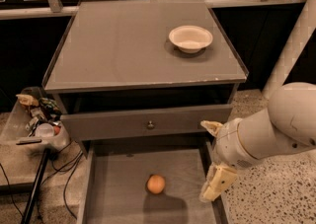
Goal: Pick orange from middle drawer and place on counter
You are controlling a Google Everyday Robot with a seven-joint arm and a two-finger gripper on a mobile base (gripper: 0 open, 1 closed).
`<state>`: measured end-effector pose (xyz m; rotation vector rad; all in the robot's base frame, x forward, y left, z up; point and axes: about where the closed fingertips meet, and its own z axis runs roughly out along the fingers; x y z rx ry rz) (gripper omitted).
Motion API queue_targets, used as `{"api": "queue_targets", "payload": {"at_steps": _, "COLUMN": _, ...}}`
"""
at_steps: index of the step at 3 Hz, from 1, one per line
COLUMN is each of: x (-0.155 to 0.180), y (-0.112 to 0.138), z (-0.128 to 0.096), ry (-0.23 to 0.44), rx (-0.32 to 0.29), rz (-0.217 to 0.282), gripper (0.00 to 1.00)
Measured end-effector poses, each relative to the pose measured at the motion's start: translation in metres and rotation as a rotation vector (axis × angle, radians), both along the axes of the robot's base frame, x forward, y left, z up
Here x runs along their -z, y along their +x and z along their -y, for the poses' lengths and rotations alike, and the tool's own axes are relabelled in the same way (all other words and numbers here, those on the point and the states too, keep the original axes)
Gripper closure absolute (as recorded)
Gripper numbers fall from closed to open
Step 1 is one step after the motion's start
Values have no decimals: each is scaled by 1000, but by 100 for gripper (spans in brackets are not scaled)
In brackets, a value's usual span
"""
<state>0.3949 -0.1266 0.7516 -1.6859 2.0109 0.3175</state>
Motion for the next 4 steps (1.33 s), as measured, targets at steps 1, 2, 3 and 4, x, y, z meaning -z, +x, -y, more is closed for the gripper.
{"api": "queue_targets", "payload": {"at_steps": 1, "x": 11, "y": 2, "z": -6, "ry": 17, "rx": 7, "rz": -28, "gripper": 0}}
{"api": "queue_targets", "payload": {"at_steps": 2, "x": 37, "y": 6, "z": -14, "ry": 68, "rx": 20, "rz": -72, "gripper": 0}}
{"api": "queue_targets", "payload": {"at_steps": 3, "x": 77, "y": 7, "z": -23, "ry": 127, "rx": 45, "rz": -128, "gripper": 0}}
{"api": "queue_targets", "payload": {"at_steps": 4, "x": 116, "y": 6, "z": -33, "ry": 188, "rx": 64, "rz": -170, "gripper": 0}}
